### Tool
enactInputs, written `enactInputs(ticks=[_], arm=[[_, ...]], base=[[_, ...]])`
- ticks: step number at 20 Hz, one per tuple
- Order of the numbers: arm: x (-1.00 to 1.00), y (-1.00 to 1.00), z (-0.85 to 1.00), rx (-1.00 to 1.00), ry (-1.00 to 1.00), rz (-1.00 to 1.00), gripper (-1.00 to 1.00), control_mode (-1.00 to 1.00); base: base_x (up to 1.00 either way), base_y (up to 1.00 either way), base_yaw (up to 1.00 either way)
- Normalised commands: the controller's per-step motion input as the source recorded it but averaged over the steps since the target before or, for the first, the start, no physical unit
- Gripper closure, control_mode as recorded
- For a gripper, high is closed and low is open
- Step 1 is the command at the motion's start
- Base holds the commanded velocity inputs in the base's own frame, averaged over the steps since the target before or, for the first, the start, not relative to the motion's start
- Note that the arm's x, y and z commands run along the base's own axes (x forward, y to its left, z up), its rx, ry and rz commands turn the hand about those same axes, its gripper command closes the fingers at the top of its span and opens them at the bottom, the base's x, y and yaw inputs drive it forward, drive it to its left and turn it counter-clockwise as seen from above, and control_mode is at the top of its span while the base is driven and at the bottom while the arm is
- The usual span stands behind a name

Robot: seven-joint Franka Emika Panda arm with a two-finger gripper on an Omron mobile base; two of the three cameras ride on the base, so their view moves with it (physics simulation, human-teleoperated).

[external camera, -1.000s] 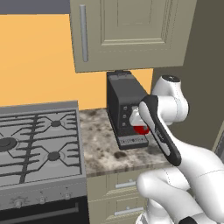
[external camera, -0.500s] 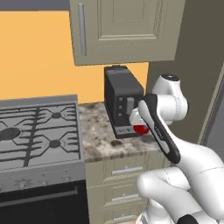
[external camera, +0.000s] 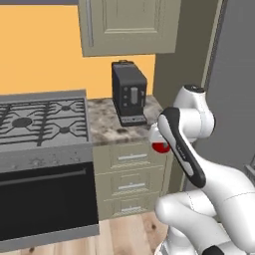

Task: Pick the mug from the counter and place it inside the microwave. Then close the microwave.

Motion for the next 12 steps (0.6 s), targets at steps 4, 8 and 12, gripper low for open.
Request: enactInputs(ticks=[4,8,12], arm=[[0.0,0.0,0.0,0.0,0.0,0.0,1.0,1.0],[0.0,0.0,0.0,0.0,0.0,0.0,1.0,1.0],[0.0,0.0,0.0,0.0,0.0,0.0,1.0,1.0]], base=[[-0.38,0.02,-0.2],[-0.11,-0.04,-0.41],[-0.14,-0.13,-0.41]])
